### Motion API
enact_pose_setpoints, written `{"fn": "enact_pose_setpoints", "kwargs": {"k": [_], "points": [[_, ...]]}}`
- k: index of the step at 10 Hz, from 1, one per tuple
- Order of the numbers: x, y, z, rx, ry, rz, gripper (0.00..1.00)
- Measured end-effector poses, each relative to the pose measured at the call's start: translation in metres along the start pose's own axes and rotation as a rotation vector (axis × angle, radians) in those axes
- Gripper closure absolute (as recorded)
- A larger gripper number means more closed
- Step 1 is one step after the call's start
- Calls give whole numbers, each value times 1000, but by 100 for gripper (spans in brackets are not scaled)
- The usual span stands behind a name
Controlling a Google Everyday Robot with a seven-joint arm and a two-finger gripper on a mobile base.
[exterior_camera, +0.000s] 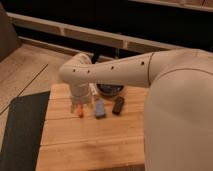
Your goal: Place the ceramic cup in the ceramic bowl
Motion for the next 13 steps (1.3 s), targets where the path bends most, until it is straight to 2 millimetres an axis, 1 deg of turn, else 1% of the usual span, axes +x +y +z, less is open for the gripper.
{"fn": "enact_pose_setpoints", "kwargs": {"k": [8,9,10,11,12,13], "points": [[-3,0,-2,2,-9,-2,35],[-15,-1,-7,-3,-48,-18,35],[-38,-5,-17,-3,-116,-55,35],[-66,-8,-32,-5,-195,-110,35],[-95,-9,-54,-16,-287,-183,35],[-114,-9,-71,-27,-348,-228,35]]}}
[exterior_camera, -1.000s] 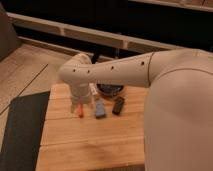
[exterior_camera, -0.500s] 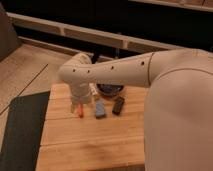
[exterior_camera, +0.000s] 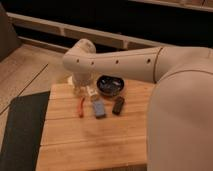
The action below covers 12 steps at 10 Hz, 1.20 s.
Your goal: Place the ceramic cup in the ceramic bowl
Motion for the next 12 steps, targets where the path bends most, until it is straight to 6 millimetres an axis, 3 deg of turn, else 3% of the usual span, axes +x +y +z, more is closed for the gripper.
{"fn": "enact_pose_setpoints", "kwargs": {"k": [2,8,10,12], "points": [[-37,-13,-20,-9,-106,-71,35],[-50,-20,-24,16,-138,-78,35],[-84,-38,-36,80,-219,-106,35],[-123,-28,-36,103,-302,-203,35]]}}
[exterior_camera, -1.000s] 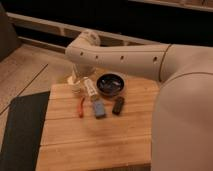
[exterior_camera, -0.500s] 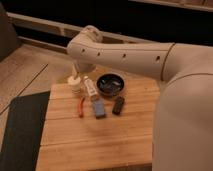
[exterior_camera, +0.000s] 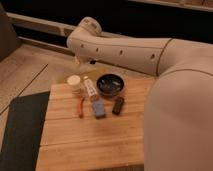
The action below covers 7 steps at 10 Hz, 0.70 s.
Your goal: Place the ceramic cup in the ceramic bowl
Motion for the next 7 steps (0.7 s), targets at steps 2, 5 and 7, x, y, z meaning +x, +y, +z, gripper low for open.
{"fn": "enact_pose_setpoints", "kwargs": {"k": [2,5,7], "points": [[-15,19,23,-54,-46,-37,35],[-15,42,65,-167,-52,14,35],[-7,44,91,-206,-29,53,35]]}}
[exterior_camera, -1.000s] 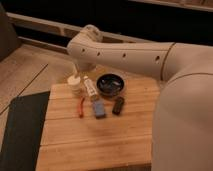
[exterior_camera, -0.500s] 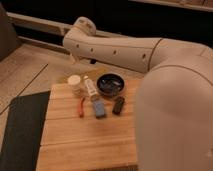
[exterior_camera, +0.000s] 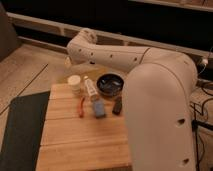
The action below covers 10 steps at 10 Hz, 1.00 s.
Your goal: Place the ceramic cup in the ceramic bowl
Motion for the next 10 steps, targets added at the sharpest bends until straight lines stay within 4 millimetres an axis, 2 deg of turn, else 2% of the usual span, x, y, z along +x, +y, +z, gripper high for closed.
{"fn": "enact_pose_setpoints", "kwargs": {"k": [5,10], "points": [[11,-15,48,-43,60,50,35],[12,-16,50,-39,65,44,35]]}}
